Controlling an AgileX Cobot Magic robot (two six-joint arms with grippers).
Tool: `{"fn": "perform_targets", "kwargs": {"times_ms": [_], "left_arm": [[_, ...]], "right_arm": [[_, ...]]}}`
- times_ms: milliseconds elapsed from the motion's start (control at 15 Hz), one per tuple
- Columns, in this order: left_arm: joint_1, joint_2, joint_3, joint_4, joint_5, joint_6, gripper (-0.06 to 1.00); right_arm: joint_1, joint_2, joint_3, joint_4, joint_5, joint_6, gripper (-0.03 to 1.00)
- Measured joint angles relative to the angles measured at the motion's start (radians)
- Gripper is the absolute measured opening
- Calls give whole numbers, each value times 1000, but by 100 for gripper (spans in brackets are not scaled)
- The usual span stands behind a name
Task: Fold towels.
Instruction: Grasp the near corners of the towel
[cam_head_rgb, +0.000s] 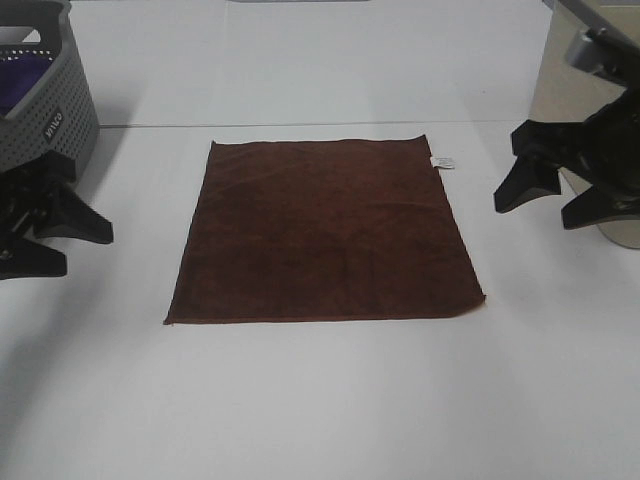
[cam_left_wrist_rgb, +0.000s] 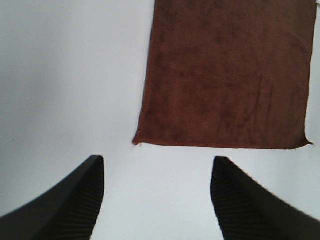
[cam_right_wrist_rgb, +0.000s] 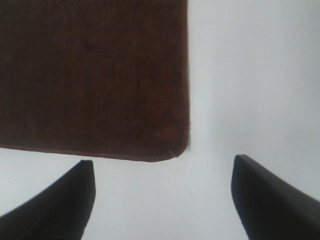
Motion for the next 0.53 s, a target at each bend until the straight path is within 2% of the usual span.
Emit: {"fn": "perform_targets", "kwargs": {"times_ms": [133, 333, 533], "left_arm": [[0, 126, -71, -65, 51, 70, 60], [0, 252, -137, -109, 99, 131, 67], [0, 388, -191, -151, 138, 186, 70]], "right_arm": [[0, 107, -58, 74, 66, -77, 72], [-24, 217, -96, 153, 89, -159, 72], [-142, 361, -101, 350, 135, -358, 72]]}}
